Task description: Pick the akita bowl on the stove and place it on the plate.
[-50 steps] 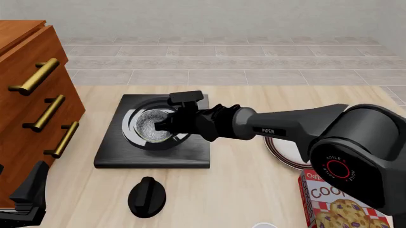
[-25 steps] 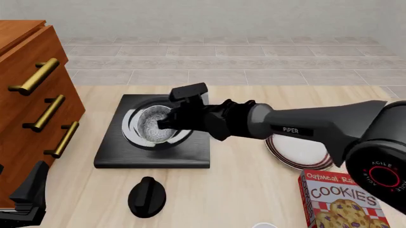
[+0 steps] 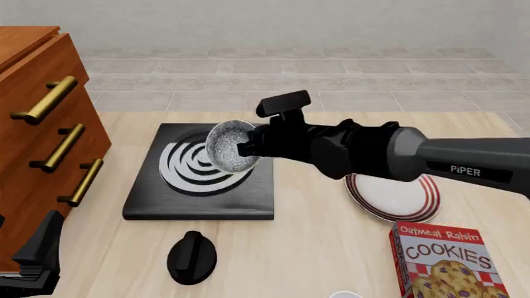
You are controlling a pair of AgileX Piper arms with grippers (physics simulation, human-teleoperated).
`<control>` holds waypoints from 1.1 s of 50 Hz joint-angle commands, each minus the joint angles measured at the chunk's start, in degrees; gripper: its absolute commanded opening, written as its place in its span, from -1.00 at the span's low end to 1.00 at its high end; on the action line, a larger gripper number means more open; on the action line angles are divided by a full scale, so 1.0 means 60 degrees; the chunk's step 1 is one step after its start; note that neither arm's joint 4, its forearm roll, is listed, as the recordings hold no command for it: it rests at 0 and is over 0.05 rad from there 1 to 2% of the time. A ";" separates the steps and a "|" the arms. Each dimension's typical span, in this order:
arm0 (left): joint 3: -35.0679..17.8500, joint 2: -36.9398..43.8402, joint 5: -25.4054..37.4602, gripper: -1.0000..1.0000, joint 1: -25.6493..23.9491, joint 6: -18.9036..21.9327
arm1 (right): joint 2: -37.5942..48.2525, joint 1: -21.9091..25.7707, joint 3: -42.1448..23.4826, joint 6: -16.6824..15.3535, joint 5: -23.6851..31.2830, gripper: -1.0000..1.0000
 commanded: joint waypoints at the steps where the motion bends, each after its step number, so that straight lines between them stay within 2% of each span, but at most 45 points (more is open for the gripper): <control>1: 0.0000 0.0000 0.0000 1.00 0.0000 0.0000 | -0.1007 -0.0518 0.0773 -0.0046 -0.0055 -1.00; 8: 0.0000 0.0000 0.0000 1.00 0.0000 0.0000 | -0.1469 -0.0717 0.1357 -0.0179 -0.0093 -1.00; 13: 0.0000 0.0000 0.0000 1.00 0.0000 0.0000 | -0.1739 -0.1150 0.1777 -0.0184 -0.0195 -1.00; 36: 0.0000 0.0000 0.0000 1.00 0.0000 0.0000 | -0.2606 -0.2371 0.2829 -0.0501 -0.0239 -1.00; 46: 0.0000 0.0000 0.0000 1.00 0.0000 0.0000 | -0.2702 -0.3197 0.3673 -0.0683 -0.0711 -1.00; 55: 0.0000 0.0000 0.0000 1.00 0.0000 0.0000 | -0.2892 -0.3898 0.4093 -0.0700 -0.0743 -1.00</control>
